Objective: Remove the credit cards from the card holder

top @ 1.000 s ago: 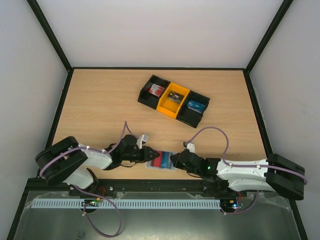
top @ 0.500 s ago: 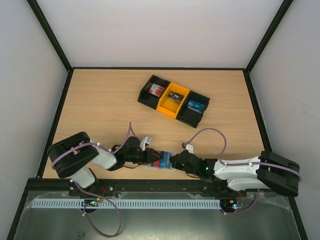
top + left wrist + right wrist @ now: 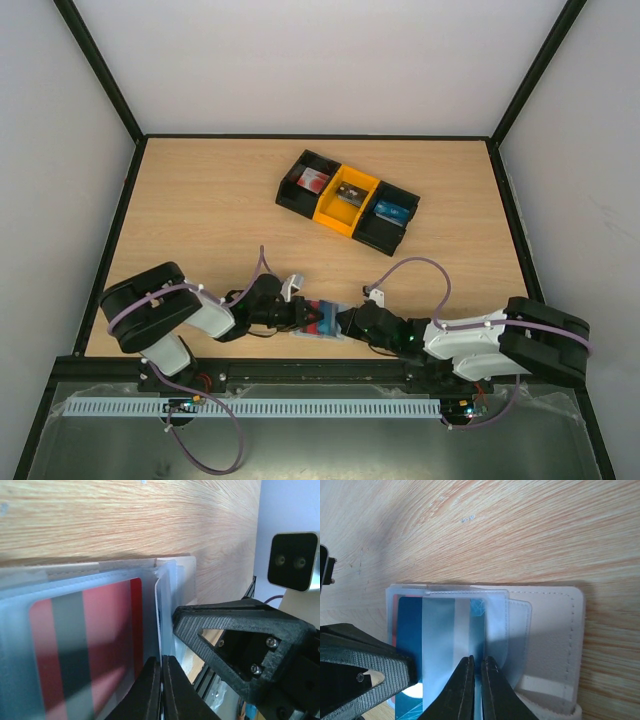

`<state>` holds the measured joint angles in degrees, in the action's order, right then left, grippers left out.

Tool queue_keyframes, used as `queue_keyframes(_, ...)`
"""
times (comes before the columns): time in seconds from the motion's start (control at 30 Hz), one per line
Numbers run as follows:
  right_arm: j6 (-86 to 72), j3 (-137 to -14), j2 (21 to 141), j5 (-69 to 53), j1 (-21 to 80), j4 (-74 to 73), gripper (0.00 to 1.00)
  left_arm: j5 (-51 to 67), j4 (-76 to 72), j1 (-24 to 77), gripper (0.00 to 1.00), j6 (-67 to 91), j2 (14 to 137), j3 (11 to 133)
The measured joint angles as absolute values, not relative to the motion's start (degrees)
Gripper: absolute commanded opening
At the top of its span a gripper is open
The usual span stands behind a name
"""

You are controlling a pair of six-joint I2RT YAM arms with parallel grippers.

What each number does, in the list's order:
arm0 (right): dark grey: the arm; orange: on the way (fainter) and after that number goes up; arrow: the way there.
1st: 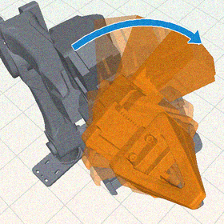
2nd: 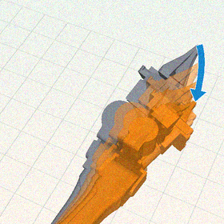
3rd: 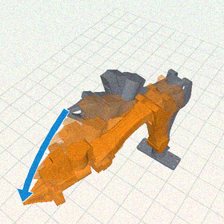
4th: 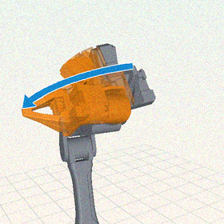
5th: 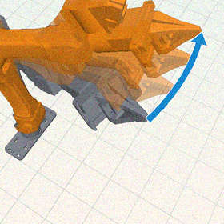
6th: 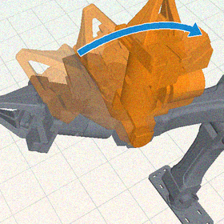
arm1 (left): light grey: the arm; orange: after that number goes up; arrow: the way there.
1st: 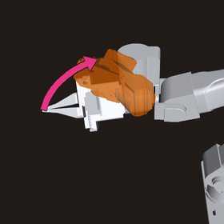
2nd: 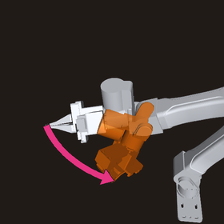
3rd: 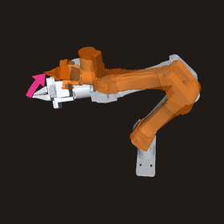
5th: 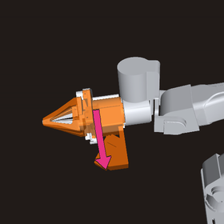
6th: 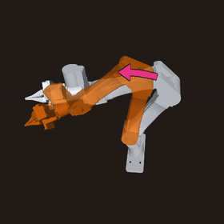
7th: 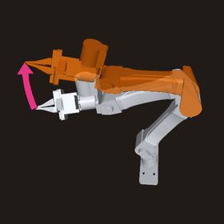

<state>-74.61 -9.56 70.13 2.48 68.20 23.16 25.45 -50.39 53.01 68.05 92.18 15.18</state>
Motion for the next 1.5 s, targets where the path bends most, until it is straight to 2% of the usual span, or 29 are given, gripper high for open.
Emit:
queue_keyframes(0.2,-74.63,-9.47,70.15,2.52,68.2,23.31,0.11,25.5,-49.74,52.38,0.03,67.75,90.3,14.85)
queue_keyframes(0.37,-74.41,-9.61,69.32,2.5,68.2,22.55,0.22,25.54,-47.09,50.19,0.03,66.52,85.56,12.91)
queue_keyframes(0.57,-69.23,-11.9,63.9,4.95,68.27,13.26,0.27,25.47,-42.5,47.0,0.03,64.51,78.87,11.88)
queue_keyframes(0.83,-53.87,-18.65,59.24,11.86,68.27,8.54,0.29,25.17,-32.32,41.01,0.03,58.96,65.82,11.94)
queue_keyframes(1.03,-53.25,-25.76,57.34,16.47,68.25,4.69,0.32,21.93,-23.42,40.77,0.03,49.98,53.95,13.17)
queue_keyframes(1.3,-65.52,-30.83,53.89,16.27,68.25,1.04,0.37,4.99,-17.43,51.22,0.03,27.9,37.95,14.96)
queue_keyframes(1.5,-76.99,-38.26,53.23,16.84,68.25,-6.7,0.44,-10.61,-15.81,63.99,0.03,11.22,38.96,16.78)
